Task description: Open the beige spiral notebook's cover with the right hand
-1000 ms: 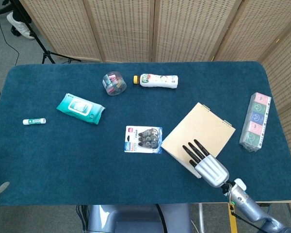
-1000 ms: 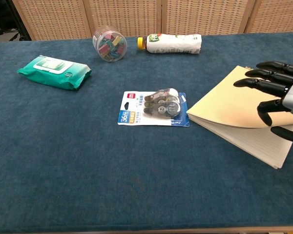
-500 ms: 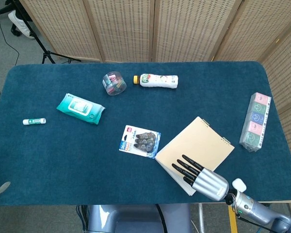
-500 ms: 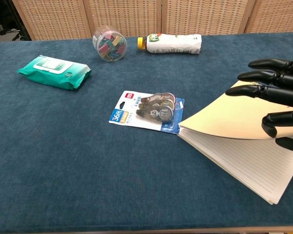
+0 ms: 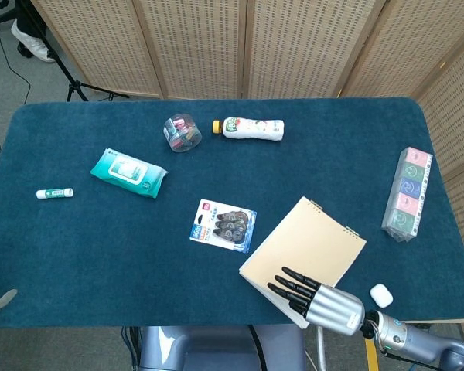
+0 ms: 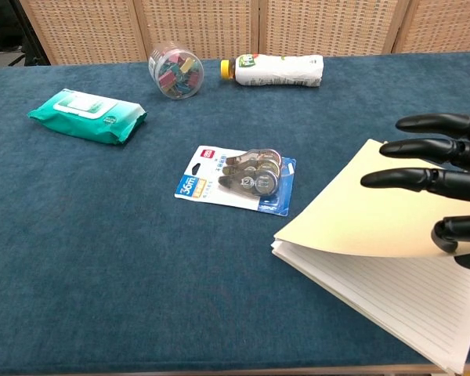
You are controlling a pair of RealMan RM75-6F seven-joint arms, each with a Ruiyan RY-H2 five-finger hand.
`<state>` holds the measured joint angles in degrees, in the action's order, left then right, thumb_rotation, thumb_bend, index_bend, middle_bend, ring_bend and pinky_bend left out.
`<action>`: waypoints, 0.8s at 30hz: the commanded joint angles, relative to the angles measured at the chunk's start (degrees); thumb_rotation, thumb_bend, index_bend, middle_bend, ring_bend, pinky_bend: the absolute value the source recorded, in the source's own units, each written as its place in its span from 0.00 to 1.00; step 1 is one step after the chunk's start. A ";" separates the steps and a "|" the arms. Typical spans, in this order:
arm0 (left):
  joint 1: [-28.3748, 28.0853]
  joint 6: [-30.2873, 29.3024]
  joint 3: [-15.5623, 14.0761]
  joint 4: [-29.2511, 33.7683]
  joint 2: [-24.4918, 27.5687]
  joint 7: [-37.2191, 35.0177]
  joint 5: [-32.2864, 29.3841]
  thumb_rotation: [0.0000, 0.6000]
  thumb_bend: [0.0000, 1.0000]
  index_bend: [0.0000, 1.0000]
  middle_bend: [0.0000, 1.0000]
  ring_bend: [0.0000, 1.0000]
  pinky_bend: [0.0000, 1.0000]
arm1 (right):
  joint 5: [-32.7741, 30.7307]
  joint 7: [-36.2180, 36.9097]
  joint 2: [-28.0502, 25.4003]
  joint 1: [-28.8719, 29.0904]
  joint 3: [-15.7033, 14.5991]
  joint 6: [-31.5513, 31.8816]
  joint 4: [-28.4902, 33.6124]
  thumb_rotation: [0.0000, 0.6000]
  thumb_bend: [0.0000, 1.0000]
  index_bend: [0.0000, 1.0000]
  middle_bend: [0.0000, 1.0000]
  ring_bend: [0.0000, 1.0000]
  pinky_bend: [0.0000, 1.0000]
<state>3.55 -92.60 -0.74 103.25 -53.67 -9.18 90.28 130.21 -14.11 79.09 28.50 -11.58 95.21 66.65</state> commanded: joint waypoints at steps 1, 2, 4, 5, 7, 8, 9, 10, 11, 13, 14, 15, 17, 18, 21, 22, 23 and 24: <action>0.02 -0.03 -0.01 -0.04 -0.01 0.01 0.02 1.00 0.00 0.00 0.00 0.00 0.00 | 1.00 -0.66 -0.32 -0.04 -0.41 0.44 0.52 1.00 0.78 0.70 0.10 0.00 0.03; 0.01 -0.03 -0.01 -0.04 -0.02 -0.03 0.03 1.00 0.00 0.00 0.00 0.00 0.00 | 1.39 -0.89 -0.44 -0.08 -0.55 0.57 0.70 1.00 0.78 0.70 0.11 0.00 0.03; 0.01 -0.05 0.02 -0.05 -0.01 -0.04 -0.02 1.00 0.00 0.00 0.00 0.00 0.00 | 1.91 -1.17 -0.59 -0.14 -0.74 0.72 0.94 1.00 0.78 0.70 0.11 0.00 0.03; 0.01 -0.03 0.03 -0.07 -0.01 -0.02 -0.05 1.00 0.00 0.00 0.00 0.00 0.00 | 2.11 -1.27 -0.64 -0.17 -0.82 0.78 1.01 1.00 0.78 0.70 0.11 0.00 0.03; -0.01 0.00 0.04 -0.07 -0.02 -0.01 -0.07 1.00 0.00 0.00 0.00 0.00 0.00 | 2.62 -1.49 -0.75 -0.22 -0.97 0.90 1.17 1.00 0.78 0.70 0.11 0.00 0.03; -0.01 0.01 0.04 -0.08 -0.02 0.02 -0.08 1.00 0.00 0.00 0.00 0.00 0.00 | 2.83 -1.59 -0.79 -0.25 -1.03 0.93 1.23 1.00 0.78 0.70 0.11 0.00 0.03; -0.01 0.01 0.04 -0.08 -0.02 0.02 -0.10 1.00 0.00 0.00 0.00 0.00 0.00 | 3.01 -1.64 -0.81 -0.26 -1.08 0.97 1.27 1.00 0.78 0.70 0.11 0.00 0.03; -0.01 0.00 0.05 -0.06 -0.03 0.02 -0.09 1.00 0.00 0.00 0.00 0.00 0.00 | 3.29 -1.73 -0.85 -0.28 -1.16 1.06 1.33 1.00 0.78 0.70 0.11 0.00 0.03; 0.00 -0.02 0.05 -0.04 -0.02 0.03 -0.09 1.00 0.00 0.00 0.00 0.00 0.00 | 3.48 -1.83 -0.89 -0.31 -1.22 1.12 1.33 1.00 0.78 0.70 0.11 0.00 0.03; 0.01 -0.02 0.04 -0.04 -0.03 0.03 -0.09 1.00 0.00 0.00 0.00 0.00 0.00 | 4.02 -2.16 -0.86 -0.50 -1.35 1.49 1.24 1.00 0.78 0.70 0.11 0.00 0.03; 0.00 0.00 0.03 -0.04 -0.04 0.05 -0.09 1.00 0.00 0.00 0.00 0.00 0.00 | 4.22 -2.22 -0.80 -0.59 -1.43 1.64 1.14 1.00 0.78 0.70 0.11 0.00 0.03; -0.01 0.03 0.03 -0.02 -0.05 0.11 -0.11 1.00 0.00 0.00 0.00 0.00 0.00 | 4.45 -2.27 -0.71 -0.70 -1.51 1.85 0.94 1.00 0.78 0.70 0.11 0.00 0.03; -0.02 0.05 0.02 -0.01 -0.07 0.19 -0.08 1.00 0.00 0.00 0.00 0.00 0.00 | 4.60 -2.23 -0.54 -0.80 -1.41 2.21 0.63 1.00 0.78 0.70 0.11 0.00 0.03; -0.02 0.05 0.00 0.00 -0.07 0.20 -0.06 1.00 0.00 0.00 0.00 0.00 0.00 | 4.49 -2.23 -0.48 -0.80 -1.21 2.33 0.53 1.00 0.78 0.70 0.11 0.00 0.03; 0.03 -0.04 0.01 0.00 -0.07 0.20 -0.04 1.00 0.00 0.00 0.00 0.00 0.00 | 2.69 -0.86 -0.50 -0.69 -0.08 2.50 1.06 1.00 0.78 0.70 0.12 0.00 0.03; 0.04 -0.06 0.01 0.00 -0.09 0.17 -0.07 1.00 0.00 0.00 0.00 0.00 0.00 | 1.27 0.45 -0.66 -0.61 0.44 2.25 1.75 1.00 0.78 0.70 0.12 0.00 0.03; 0.04 -0.07 0.03 0.00 -0.07 0.15 -0.09 1.00 0.00 0.00 0.00 0.00 0.00 | -0.78 2.22 -0.95 -0.55 1.07 1.74 2.82 1.00 0.78 0.70 0.12 0.00 0.03; 0.04 -0.06 0.03 0.00 -0.06 0.14 -0.10 1.00 0.00 0.00 0.00 0.00 0.00 | -1.93 3.19 -1.20 -0.47 1.41 1.30 3.52 1.00 0.78 0.70 0.12 0.00 0.03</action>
<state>3.59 -92.66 -0.72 103.25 -53.73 -9.04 90.18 131.33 -13.64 78.40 27.84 -11.36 97.35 68.39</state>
